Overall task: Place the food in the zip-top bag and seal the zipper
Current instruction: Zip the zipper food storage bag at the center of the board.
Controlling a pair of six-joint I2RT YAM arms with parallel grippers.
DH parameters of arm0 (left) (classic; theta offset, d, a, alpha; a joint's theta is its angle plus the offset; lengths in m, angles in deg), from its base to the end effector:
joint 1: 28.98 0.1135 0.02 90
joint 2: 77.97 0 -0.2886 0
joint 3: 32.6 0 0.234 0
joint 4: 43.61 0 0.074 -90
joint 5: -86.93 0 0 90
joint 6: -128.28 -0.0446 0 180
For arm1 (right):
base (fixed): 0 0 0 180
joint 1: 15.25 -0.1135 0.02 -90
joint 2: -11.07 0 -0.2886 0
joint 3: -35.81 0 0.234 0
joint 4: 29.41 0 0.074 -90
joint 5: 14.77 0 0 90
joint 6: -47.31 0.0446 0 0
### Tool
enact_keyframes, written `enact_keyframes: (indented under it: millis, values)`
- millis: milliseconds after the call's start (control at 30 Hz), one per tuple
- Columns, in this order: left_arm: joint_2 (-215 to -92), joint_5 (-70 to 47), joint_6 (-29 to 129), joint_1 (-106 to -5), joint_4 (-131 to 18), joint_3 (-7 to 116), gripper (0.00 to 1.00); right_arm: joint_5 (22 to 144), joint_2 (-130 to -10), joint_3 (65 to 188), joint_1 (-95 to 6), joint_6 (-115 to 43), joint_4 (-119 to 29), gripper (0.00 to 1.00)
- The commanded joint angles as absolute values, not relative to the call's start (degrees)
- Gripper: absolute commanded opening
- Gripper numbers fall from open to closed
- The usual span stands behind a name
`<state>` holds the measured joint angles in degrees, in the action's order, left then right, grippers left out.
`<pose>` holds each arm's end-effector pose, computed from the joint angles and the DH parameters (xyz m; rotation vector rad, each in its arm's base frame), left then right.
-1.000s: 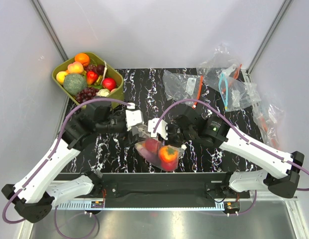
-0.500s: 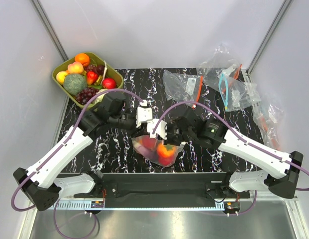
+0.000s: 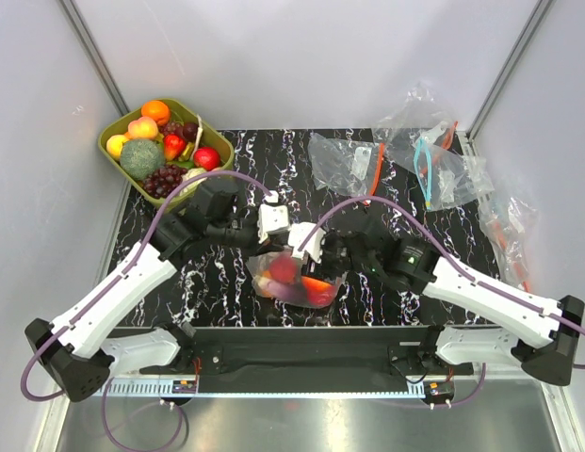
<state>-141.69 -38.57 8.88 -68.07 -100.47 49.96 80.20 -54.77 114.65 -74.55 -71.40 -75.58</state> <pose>0.1394 -0.1466 0.3799 1.5032 1.6055 -0.7826 0.1136 0.1989 0.3647 -1.5471 1.5283 0.4013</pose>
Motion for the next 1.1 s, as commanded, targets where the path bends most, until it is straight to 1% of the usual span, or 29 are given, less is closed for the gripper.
enact_keyframes:
  millis: [0, 33, 133, 267, 300, 400, 500, 700, 800, 1000, 1067]
  values:
    - [-139.58, -35.94, 11.39, -68.09, -96.27, 49.32, 0.00, 76.82, -49.50, 113.08, -74.40, -66.87, -63.19, 0.68]
    - [-139.32, -35.07, 12.00, -68.09, -96.18, 49.14, 0.00, 75.85, -48.96, 112.11, -74.14, -64.51, -62.12, 0.74]
    - [-137.04, -33.92, 13.40, -68.00, -94.95, 47.22, 0.00, 76.97, -47.46, 111.58, -71.59, -59.76, -61.05, 0.80]
    - [-131.87, -32.34, 14.73, -68.09, -92.58, 43.18, 0.00, 86.98, -45.36, 110.09, -64.04, -53.95, -60.10, 0.85]
    - [-131.15, -31.55, 14.73, -68.00, -91.44, 42.30, 0.00, 92.14, -44.83, 109.56, -61.15, -52.02, -59.65, 0.85]
    - [-128.86, -27.51, 15.87, -68.00, -89.24, 39.83, 0.00, 99.37, -41.85, 106.05, -58.32, -49.29, -56.15, 0.88]
    - [-127.28, -24.87, 18.24, -68.09, -87.05, 37.81, 0.00, 101.84, -38.51, 100.34, -57.35, -46.22, -50.52, 0.89]
    - [-124.21, -21.44, 21.93, -68.09, -84.40, 34.39, 0.00, 105.46, -34.02, 90.24, -56.55, -43.04, -41.55, 0.86]
    - [-122.45, -20.82, 22.29, -68.00, -83.52, 32.89, 0.00, 104.15, -33.40, 87.77, -56.55, -43.04, -39.18, 0.85]
    - [-118.32, -20.47, 24.05, -68.27, -81.41, 30.34, 0.00, 102.74, -35.24, 84.68, -56.55, -43.04, -34.78, 0.69]
    - [-117.52, -20.29, 24.13, -68.35, -81.41, 29.98, 0.00, 102.65, -36.38, 84.59, -56.55, -43.04, -33.81, 0.67]
